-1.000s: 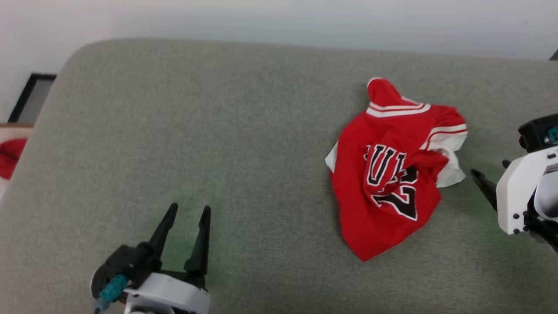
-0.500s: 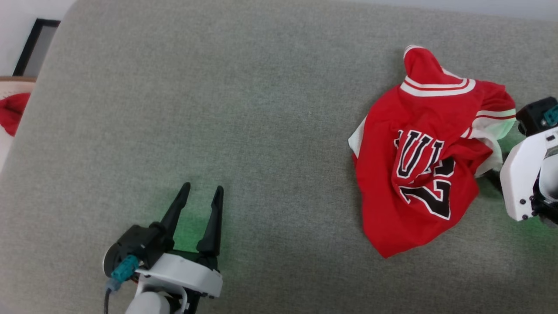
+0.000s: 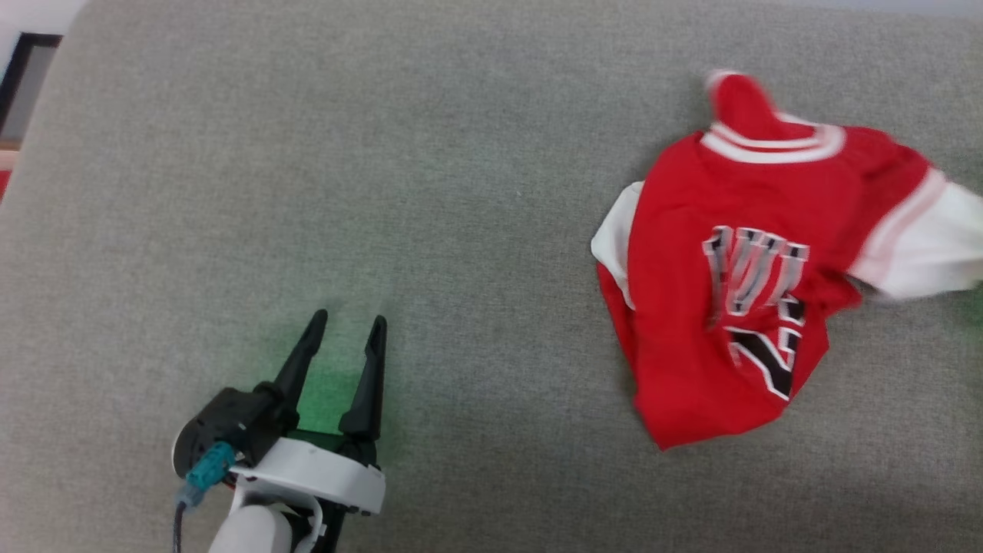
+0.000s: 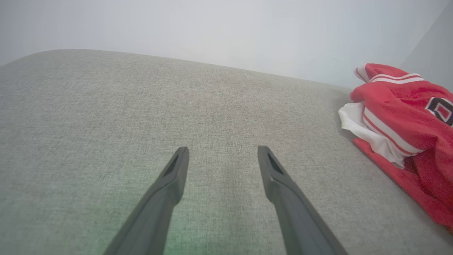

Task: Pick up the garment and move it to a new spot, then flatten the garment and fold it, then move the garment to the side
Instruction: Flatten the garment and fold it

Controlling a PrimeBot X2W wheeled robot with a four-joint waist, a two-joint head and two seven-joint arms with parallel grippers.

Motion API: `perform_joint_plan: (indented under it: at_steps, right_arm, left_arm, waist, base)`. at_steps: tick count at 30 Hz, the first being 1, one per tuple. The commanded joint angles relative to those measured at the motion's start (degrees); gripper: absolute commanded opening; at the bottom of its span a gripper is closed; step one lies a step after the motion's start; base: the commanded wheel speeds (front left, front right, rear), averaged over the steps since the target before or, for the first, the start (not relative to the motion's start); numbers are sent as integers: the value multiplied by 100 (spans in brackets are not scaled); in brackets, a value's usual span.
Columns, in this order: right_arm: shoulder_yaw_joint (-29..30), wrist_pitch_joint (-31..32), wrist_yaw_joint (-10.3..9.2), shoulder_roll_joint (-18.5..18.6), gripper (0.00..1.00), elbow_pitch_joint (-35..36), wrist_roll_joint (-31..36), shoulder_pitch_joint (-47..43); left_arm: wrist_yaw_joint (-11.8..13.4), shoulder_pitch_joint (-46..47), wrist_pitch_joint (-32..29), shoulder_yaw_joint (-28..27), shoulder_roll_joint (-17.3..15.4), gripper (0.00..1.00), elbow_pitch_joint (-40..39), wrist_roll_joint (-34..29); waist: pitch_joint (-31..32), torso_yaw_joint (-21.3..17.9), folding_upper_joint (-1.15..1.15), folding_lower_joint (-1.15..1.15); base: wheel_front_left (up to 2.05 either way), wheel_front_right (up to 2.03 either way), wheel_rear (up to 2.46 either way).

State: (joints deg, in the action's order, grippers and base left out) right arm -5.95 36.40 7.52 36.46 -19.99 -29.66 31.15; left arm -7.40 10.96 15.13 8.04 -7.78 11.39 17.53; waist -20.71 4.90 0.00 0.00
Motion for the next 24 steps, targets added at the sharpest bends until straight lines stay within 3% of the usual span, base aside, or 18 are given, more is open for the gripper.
perform_joint_plan:
  at_steps: [1,6,13,15,20,24]
  right_arm:
    - [143,-56,-7,74,0,-33,103,-96]
    - [1002,-301,-6,179,0,-255,484,-392]
    - [1547,-664,-6,-251,0,-509,1028,-496]
    - [1620,-896,-6,-416,100,-513,1051,-482]
    - [1798,-1546,-6,-738,100,-245,1126,-826]
    - [1724,-2120,-6,-1055,100,504,944,-1256]
  left_arm:
    - [-12,59,2,-3,-28,100,-27,-11]
    - [-12,87,2,16,-101,100,-49,9]
    - [-12,345,2,226,-330,100,22,100]
    - [-12,490,2,372,-439,100,51,202]
    - [-12,1166,-50,1104,-934,100,335,584]
    - [-4,1980,-756,1837,-1392,100,602,1083]
  waist:
    - [-26,-24,0,0]
    - [-80,-88,0,0]
    - [-17,-217,0,0]
    - [55,-262,0,0]
    - [275,-408,0,0]
    - [408,-630,0,0]
  base:
    - [0,0,0]
    - [0,0,0]
    - [0,0,0]
    - [0,0,0]
    - [0,0,0]
    - [0,0,0]
